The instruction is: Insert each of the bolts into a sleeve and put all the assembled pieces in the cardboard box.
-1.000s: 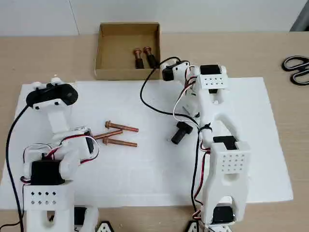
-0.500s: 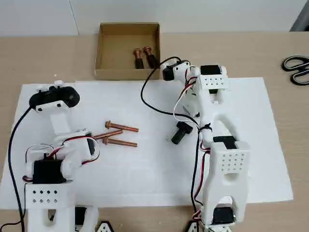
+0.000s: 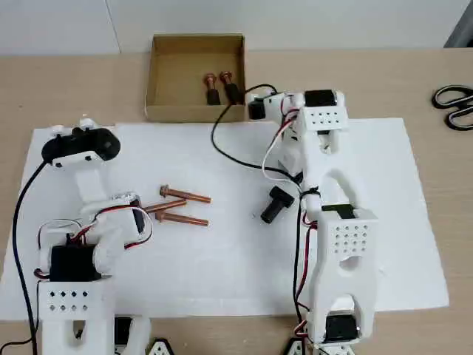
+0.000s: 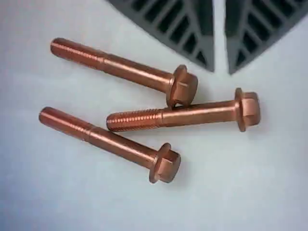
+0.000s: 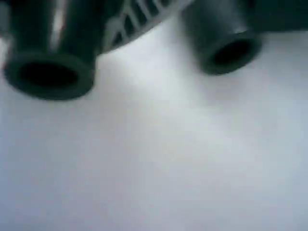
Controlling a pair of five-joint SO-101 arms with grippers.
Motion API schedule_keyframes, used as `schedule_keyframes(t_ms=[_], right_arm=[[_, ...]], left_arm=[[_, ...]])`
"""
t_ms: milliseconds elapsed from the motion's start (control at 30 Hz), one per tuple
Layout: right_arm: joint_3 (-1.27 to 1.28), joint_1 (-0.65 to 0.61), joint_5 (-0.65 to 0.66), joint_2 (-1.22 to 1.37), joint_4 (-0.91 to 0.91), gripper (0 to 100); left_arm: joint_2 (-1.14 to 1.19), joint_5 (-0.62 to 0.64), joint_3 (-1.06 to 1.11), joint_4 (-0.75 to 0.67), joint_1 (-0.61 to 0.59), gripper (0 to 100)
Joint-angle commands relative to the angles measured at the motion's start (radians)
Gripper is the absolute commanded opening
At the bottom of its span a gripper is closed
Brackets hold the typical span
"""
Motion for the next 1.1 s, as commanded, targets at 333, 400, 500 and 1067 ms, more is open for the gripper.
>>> schedule_keyframes(t_ms=[333,400,500,1067], right_arm=[[-0.064,0.002,-0.095,-0.191,0.059,0.3],[-0.057,0.007,-0.098,-0.220,0.068,0.3],[-0.014,0.012,-0.147,-0.292,0.070,0.3],[0.585,0.202,-0.338,-0.857,0.065,0.4]], left_arm=[[-0.017,0.006,0.004,-0.063,-0.005,1],[-0.017,0.006,0.022,-0.078,0.000,1],[-0.017,0.006,0.044,-0.137,0.000,1],[-0.009,0.054,0.005,-0.233,0.000,1]])
